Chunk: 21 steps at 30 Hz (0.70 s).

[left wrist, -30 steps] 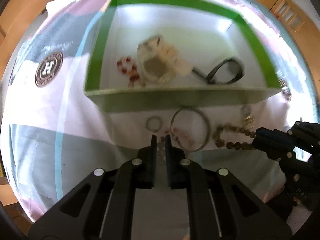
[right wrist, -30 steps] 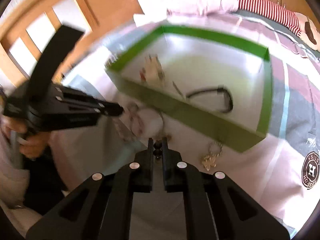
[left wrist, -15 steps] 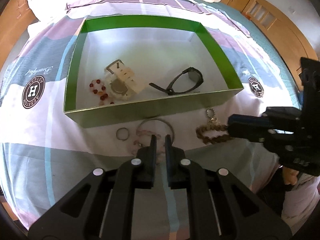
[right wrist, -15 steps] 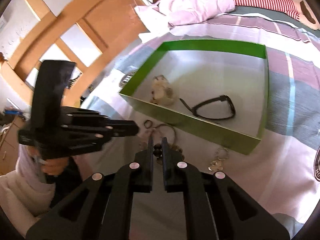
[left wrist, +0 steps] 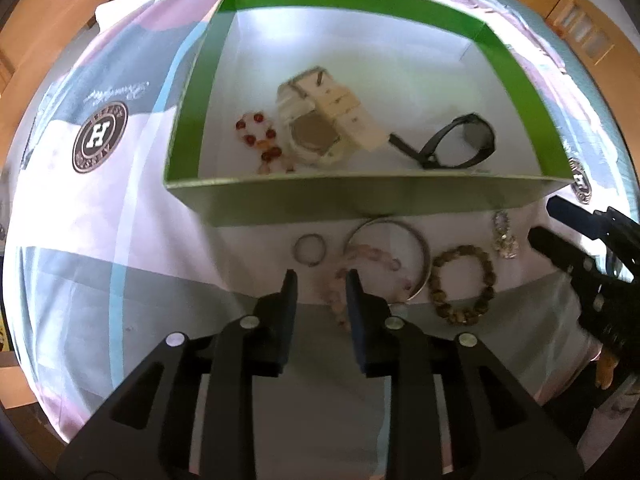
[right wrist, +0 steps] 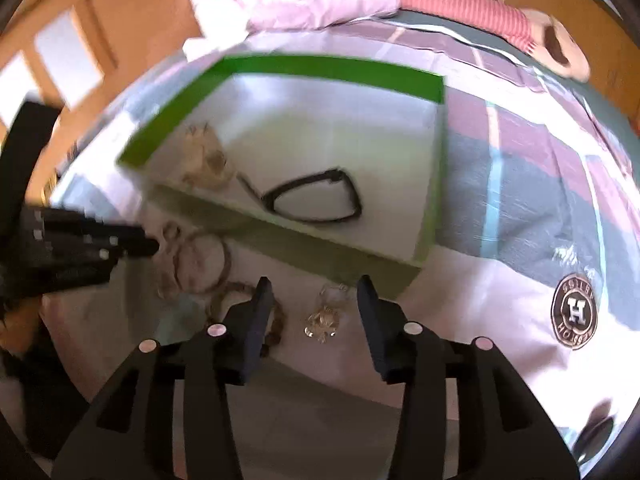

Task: Organize jewelry

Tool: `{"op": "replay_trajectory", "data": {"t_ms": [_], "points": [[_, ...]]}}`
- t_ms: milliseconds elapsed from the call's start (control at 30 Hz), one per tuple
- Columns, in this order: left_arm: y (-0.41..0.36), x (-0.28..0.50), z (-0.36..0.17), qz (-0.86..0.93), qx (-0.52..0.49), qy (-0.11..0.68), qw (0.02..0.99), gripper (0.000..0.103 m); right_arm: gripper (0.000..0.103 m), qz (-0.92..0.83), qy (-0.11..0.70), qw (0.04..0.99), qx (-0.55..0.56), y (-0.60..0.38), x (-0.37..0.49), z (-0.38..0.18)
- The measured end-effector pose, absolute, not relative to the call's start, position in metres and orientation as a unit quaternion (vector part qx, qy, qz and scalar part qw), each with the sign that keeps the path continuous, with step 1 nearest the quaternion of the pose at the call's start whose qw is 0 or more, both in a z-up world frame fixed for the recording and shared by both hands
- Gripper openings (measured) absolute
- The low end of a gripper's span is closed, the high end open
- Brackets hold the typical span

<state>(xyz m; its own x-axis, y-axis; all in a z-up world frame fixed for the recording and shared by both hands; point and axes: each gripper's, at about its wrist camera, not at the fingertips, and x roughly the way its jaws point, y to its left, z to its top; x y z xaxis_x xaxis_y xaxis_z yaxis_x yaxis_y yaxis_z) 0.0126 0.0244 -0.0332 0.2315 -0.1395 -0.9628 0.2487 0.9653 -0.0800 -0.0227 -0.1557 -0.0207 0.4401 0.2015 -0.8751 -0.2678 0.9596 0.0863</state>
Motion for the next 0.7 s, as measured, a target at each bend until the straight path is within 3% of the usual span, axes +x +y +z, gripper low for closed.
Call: {"op": "replay_trajectory", "data": {"t_ms": [67, 200, 433, 500, 567, 700], "points": [[0.021, 0.013, -0.039, -0.120, 0.055, 0.614, 0.779, 0.029, 0.047, 0.145, 0.516, 0.843, -0.042, -0.150, -0.024, -0.026], [0.016, 0.013, -0.049, -0.105, 0.075, 0.619, 0.775, 0.029, 0.061, 0.142, 0.514, 0.844, -0.060, -0.147, -0.027, -0.028], [0.006, 0.009, -0.057, -0.104, 0.110, 0.620, 0.770, 0.028, 0.063, 0.130, 0.510, 0.849, -0.050, -0.154, -0.026, -0.023], [0.006, 0.008, -0.058, -0.109, 0.112, 0.621, 0.768, 0.025, 0.064, 0.119, 0.505, 0.854, -0.031, -0.163, -0.024, -0.019], [0.003, 0.003, -0.058, -0.119, 0.115, 0.625, 0.763, 0.011, 0.064, 0.107, 0.500, 0.859, 0.008, -0.177, -0.020, -0.013], [-0.009, -0.016, -0.054, -0.185, 0.115, 0.632, 0.743, 0.011, 0.064, 0.082, 0.499, 0.855, 0.112, -0.215, -0.013, -0.010]]}}
